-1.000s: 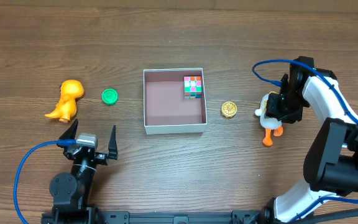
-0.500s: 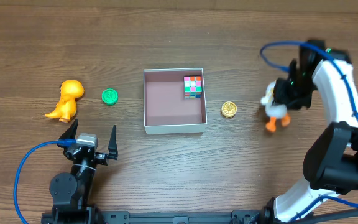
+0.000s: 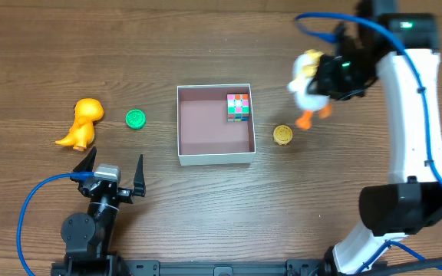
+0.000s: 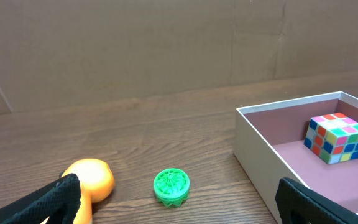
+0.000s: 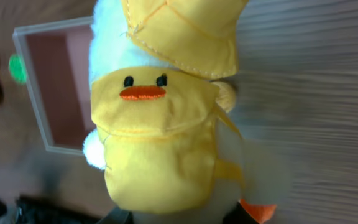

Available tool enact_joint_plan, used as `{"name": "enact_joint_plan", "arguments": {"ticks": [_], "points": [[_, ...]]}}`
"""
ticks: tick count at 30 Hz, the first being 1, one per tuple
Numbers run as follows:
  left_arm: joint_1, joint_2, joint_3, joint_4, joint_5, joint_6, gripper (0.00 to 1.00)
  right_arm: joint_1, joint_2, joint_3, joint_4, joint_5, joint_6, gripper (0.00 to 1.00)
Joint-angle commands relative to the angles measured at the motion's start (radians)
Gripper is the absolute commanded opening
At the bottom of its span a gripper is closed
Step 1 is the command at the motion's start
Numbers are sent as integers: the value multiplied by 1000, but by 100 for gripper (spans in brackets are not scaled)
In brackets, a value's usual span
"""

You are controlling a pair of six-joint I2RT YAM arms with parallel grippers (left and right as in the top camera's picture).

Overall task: Pack container
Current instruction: 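Carry the duck with the right gripper into the box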

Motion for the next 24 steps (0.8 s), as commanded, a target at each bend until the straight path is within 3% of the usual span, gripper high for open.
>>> {"name": "enact_joint_plan", "arguments": {"ticks": [1, 11, 24], "points": [[8, -9, -3, 0, -3, 9, 100, 117, -5, 19, 0, -24, 8, 20], [8, -9, -3, 0, -3, 9, 100, 299, 34, 14, 20, 58, 26, 24], [8, -9, -3, 0, -3, 9, 100, 326, 196, 13, 97, 58, 105, 25]]}}
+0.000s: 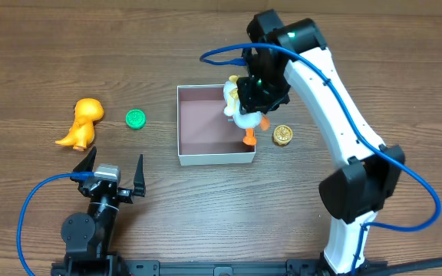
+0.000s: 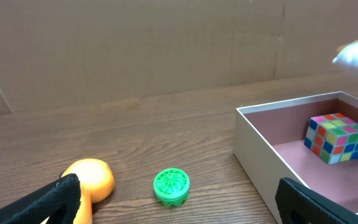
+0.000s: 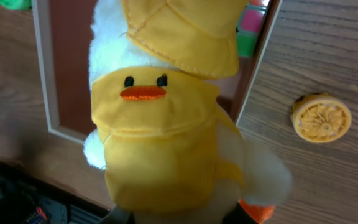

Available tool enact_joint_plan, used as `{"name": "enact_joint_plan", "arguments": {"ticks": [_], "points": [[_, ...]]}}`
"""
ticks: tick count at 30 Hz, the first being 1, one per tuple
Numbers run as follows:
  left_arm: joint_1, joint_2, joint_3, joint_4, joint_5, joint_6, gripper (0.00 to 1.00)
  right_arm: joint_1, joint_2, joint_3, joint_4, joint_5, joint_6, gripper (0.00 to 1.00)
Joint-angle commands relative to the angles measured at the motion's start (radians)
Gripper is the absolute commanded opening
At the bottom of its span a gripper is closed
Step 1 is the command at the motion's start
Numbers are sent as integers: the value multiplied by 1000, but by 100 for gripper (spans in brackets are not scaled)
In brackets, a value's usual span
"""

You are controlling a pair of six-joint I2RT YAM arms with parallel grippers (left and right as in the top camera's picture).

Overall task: Pack container
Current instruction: 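Carry the duck with the right gripper into the box, then lower the held duck into the box beside the Rubik's cube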

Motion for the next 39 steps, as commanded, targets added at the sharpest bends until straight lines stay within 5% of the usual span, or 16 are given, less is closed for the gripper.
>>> {"name": "enact_joint_plan", "arguments": {"ticks": [1, 7, 39], "points": [[7, -9, -3, 0, -3, 9, 100, 1, 23, 14, 13, 8, 53, 25], [8, -9, -3, 0, -3, 9, 100, 1, 25, 14, 54, 12, 147, 25], [8, -9, -3, 0, -3, 9, 100, 2, 26, -193, 143, 15, 169, 24]]}}
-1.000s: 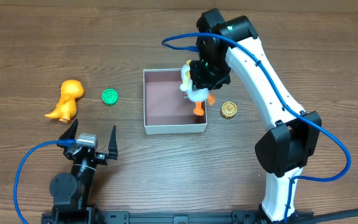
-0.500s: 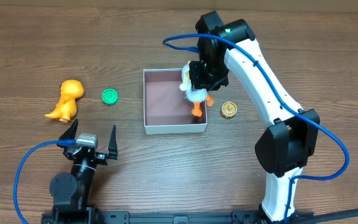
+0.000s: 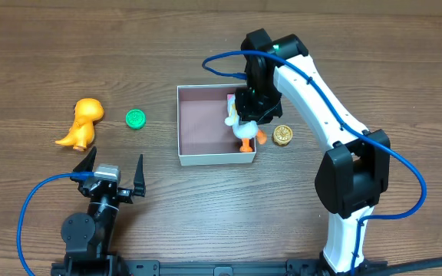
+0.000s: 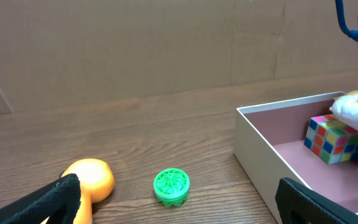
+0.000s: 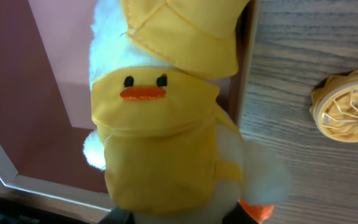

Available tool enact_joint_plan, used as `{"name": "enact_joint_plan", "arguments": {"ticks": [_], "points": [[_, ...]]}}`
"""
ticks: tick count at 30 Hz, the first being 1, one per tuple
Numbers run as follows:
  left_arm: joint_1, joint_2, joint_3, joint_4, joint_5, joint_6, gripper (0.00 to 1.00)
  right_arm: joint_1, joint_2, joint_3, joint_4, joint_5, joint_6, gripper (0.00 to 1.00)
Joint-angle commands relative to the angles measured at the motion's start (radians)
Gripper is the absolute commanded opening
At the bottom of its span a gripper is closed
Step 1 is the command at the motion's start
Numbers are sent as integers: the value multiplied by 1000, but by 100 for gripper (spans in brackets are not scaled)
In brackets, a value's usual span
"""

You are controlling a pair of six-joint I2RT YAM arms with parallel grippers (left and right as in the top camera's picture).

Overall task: Pack container
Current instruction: 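Lower the held duck into the box beside the Rubik's cube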

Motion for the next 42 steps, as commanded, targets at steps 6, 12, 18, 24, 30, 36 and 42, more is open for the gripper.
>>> {"name": "enact_joint_plan", "arguments": {"ticks": [6, 12, 18, 24, 30, 36, 42], "points": [[8, -9, -3, 0, -3, 9, 100, 3, -9, -11, 18, 14, 4, 25], [8, -9, -3, 0, -3, 9, 100, 3, -9, -10, 25, 31, 5, 24], [8, -9, -3, 0, -3, 9, 100, 3, -9, 29, 16, 28, 5, 25], [7, -9, -3, 0, -3, 9, 100, 3, -9, 93, -16, 27, 5, 25], [8, -9, -3, 0, -3, 9, 100, 3, -9, 107, -20, -35, 5, 25], [8, -9, -3, 0, -3, 9, 100, 3, -9, 107, -15, 3, 5, 25], [8, -9, -3, 0, -3, 9, 100, 3, -9, 147, -35, 67, 4, 25]]}}
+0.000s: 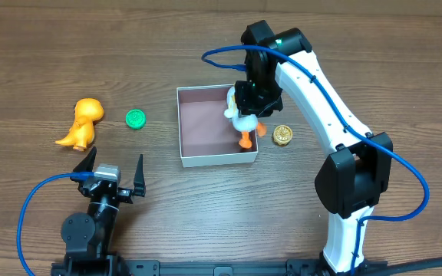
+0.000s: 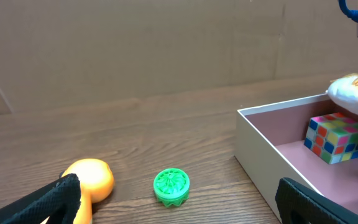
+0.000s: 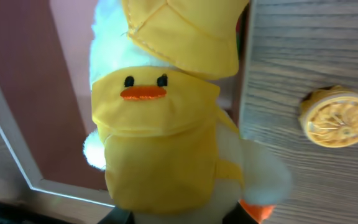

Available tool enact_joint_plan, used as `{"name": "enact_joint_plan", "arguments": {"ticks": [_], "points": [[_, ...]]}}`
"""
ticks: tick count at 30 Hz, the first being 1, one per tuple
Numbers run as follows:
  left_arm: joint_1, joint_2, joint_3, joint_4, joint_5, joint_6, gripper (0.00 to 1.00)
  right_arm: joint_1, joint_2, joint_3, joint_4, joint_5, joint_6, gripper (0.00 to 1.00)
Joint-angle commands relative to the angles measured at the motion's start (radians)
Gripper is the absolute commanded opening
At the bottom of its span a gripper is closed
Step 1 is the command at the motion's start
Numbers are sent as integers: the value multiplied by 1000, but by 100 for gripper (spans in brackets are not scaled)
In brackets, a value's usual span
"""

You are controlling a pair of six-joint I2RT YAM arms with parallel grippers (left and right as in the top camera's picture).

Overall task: Pack container
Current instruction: 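Lower the held duck into the box beside the Rubik's cube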

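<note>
The white box (image 1: pixel 181 126) with a pink floor sits mid-table. A multicoloured cube (image 2: pixel 337 138) lies in its far right corner, hidden in the overhead view by the arm. My right gripper (image 1: pixel 255 98) is shut on a white-and-yellow duck plush (image 1: pixel 242 119) and holds it over the box's right side, above the cube. In the right wrist view the duck (image 3: pixel 166 124) fills the frame, with the gripper (image 3: pixel 174 216) at its base. My left gripper (image 1: pixel 110 173) rests open near the front left edge, holding nothing.
An orange dinosaur (image 1: pixel 80 123) and a green ridged disc (image 1: pixel 135 118) lie left of the box. A yellow ridged disc (image 1: pixel 282 135) lies just right of the box. A brown cardboard wall (image 2: pixel 166 43) stands behind the table.
The duck, still in my right gripper, sits a little higher over the box's right side: it was beside the cube and is now above it. The left arm has not moved.
My right gripper held the duck in the air to the right of the box. Then the duck was over the box's right edge. Then it was low inside the box next to the cube, and now it is slightly higher. The left gripper stayed open and still.
</note>
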Motion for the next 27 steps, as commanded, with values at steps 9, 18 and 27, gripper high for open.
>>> {"name": "enact_joint_plan", "arguments": {"ticks": [9, 18, 27], "points": [[8, -9, -3, 0, -3, 9, 100, 3, -9, 165, -64, 45, 4, 25], [8, -9, -3, 0, -3, 9, 100, 77, -9, 160, -68, 45, 27, 25], [8, -9, -3, 0, -3, 9, 100, 153, -9, 116, -17, 65, 31, 28]]}}
